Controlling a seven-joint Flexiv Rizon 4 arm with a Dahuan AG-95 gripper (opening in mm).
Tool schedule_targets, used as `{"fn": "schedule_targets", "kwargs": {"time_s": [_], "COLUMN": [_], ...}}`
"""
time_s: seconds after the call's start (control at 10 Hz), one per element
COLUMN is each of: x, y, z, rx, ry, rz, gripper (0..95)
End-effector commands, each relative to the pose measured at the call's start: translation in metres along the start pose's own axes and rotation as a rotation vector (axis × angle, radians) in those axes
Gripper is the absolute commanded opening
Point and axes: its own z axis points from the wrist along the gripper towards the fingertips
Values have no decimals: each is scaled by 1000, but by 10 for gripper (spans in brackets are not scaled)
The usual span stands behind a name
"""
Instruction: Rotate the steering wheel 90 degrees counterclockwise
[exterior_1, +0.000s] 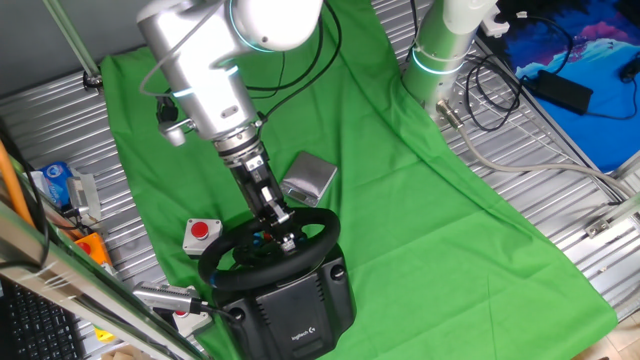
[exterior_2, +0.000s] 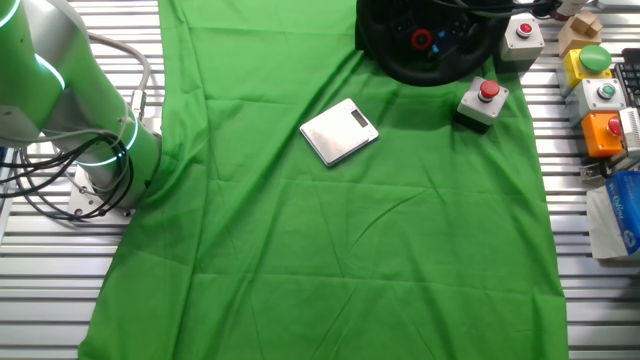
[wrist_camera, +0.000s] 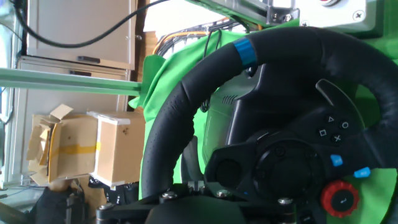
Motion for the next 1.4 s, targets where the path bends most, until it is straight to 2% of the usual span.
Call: {"fn": "schedule_targets", "kwargs": {"time_s": [0.1, 0.8, 1.4], "x": [4, 13, 17], "y": [0, -1, -1], "z": [0, 5, 2], "rx": [1, 6, 8], "ry": [0, -1, 34], "rz": [-4, -25, -49], "gripper": [0, 0, 0]}}
